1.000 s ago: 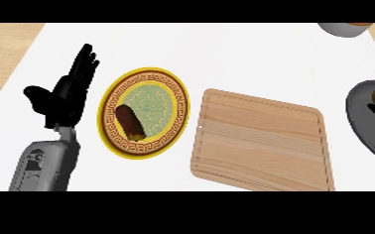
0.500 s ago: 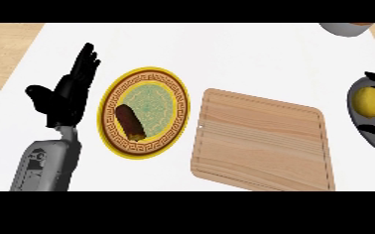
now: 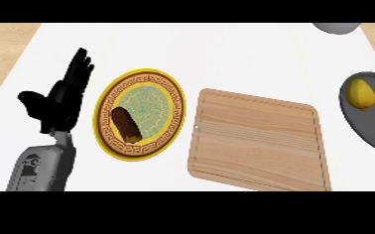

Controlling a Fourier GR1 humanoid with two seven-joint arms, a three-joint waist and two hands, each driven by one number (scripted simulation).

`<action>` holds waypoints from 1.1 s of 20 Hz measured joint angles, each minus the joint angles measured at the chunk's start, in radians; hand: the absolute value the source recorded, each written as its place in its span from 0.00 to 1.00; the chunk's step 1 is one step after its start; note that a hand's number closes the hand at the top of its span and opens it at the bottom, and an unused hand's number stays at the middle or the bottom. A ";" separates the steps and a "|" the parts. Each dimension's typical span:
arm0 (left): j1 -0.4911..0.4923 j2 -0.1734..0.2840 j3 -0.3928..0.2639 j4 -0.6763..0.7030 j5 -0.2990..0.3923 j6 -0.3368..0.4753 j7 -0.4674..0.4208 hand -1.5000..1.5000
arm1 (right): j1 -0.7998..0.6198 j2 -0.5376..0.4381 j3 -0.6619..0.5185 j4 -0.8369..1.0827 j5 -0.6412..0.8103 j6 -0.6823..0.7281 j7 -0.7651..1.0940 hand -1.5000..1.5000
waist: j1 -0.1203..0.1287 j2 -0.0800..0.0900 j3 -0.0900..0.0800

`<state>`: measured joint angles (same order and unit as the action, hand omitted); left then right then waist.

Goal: Pick the lemon from the cutting board and place it in the pan

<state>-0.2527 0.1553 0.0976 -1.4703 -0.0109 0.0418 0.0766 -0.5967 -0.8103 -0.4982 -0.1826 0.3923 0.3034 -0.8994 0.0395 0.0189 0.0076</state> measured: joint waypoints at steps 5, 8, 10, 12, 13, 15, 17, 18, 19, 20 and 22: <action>0.014 0.009 0.017 -0.006 0.004 0.005 -0.001 0.50 | 0.057 -0.076 -0.021 0.012 -0.044 0.125 0.015 0.00 | -0.026 -0.008 0.000; 0.017 0.013 0.026 -0.003 0.006 0.008 0.003 0.50 | 0.090 -0.124 -0.024 -0.003 -0.065 0.183 0.027 0.00 | -0.044 -0.013 0.000; 0.020 0.017 0.031 -0.005 0.004 0.014 0.008 0.50 | 0.117 -0.145 -0.026 -0.016 -0.082 0.210 0.030 0.00 | -0.055 -0.017 0.000; 0.030 0.023 0.040 -0.007 0.008 0.011 0.007 0.50 | 0.145 -0.170 -0.029 -0.033 -0.099 0.231 0.033 0.00 | -0.063 -0.020 0.000; 0.039 0.025 0.044 -0.008 0.012 0.008 0.002 0.50 | 0.163 -0.175 -0.029 -0.040 -0.106 0.237 0.032 0.00 | -0.066 -0.022 0.000; 0.046 0.024 0.046 -0.008 0.011 0.010 0.003 0.50 | 0.192 -0.195 -0.031 -0.057 -0.124 0.254 0.036 0.00 | -0.076 -0.024 0.000; 0.053 0.023 0.047 -0.008 0.012 0.011 -0.002 0.50 | 0.219 -0.209 -0.030 -0.076 -0.141 0.265 0.039 0.00 | -0.081 -0.025 0.000; 0.055 0.022 0.047 -0.009 0.011 0.012 -0.004 0.50 | 0.233 -0.213 -0.026 -0.088 -0.147 0.271 0.040 0.00 | -0.084 -0.026 0.000; 0.053 0.025 0.049 -0.009 0.012 0.011 0.001 0.50 | 0.246 -0.214 -0.022 -0.098 -0.153 0.275 0.041 0.00 | -0.085 -0.027 0.000; 0.058 0.028 0.050 -0.011 0.010 0.011 -0.002 0.50 | 0.264 -0.215 -0.018 -0.109 -0.159 0.277 0.040 0.00 | -0.087 -0.027 0.000; 0.055 0.027 0.050 -0.013 0.010 0.013 0.000 0.50 | 0.295 -0.222 -0.007 -0.134 -0.168 0.279 0.036 0.00 | -0.088 -0.027 0.000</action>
